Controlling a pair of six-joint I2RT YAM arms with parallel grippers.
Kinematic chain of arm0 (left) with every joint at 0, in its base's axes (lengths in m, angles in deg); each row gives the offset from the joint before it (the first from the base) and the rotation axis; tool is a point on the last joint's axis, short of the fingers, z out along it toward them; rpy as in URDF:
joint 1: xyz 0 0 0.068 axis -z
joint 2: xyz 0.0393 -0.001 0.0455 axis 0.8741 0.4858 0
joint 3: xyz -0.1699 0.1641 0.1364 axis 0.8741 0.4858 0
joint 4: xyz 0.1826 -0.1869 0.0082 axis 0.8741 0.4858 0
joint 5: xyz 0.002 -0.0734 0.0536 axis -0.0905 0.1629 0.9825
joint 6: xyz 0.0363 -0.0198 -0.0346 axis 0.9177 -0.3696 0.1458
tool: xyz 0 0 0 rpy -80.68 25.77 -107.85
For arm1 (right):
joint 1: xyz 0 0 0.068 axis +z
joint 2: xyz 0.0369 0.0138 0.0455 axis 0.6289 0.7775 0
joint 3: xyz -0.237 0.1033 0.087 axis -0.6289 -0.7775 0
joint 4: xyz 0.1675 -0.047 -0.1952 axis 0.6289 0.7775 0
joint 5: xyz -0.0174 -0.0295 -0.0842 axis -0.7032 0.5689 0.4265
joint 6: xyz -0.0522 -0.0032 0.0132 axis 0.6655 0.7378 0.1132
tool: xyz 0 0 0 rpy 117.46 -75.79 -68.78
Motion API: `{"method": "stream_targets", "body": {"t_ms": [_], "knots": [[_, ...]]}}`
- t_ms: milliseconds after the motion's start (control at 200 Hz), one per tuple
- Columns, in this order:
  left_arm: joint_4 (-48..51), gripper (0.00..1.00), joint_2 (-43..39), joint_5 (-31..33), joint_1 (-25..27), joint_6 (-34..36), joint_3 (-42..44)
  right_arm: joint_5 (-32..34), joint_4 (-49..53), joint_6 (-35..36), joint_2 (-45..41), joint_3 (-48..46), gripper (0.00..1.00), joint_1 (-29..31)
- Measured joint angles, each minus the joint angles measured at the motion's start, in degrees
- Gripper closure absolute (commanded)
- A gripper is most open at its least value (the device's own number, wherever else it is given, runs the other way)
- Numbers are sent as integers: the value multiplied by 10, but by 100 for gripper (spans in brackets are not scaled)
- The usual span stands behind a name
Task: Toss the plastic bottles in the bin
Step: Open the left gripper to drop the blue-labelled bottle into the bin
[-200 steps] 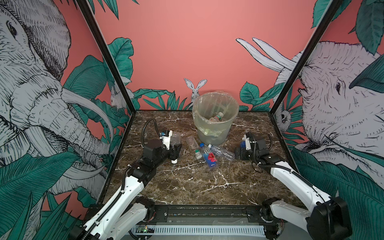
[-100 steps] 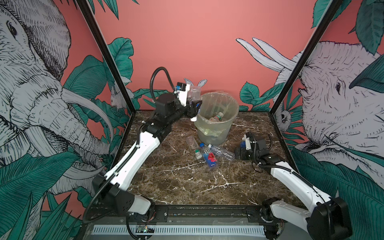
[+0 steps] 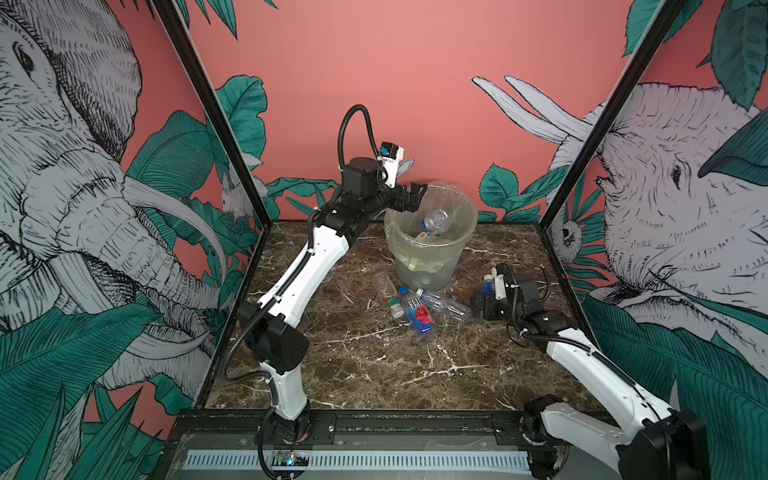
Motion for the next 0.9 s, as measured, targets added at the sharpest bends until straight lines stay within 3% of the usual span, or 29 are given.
{"method": "stream_targets", "body": {"t_ms": [295,900], "knots": [[-33,0,-143,33,0,13,166,31,29,-19,83,48,0,-9],[-47,1,-238,57,-6,-9,434,19,45,-21,193,101,0,-78]]}}
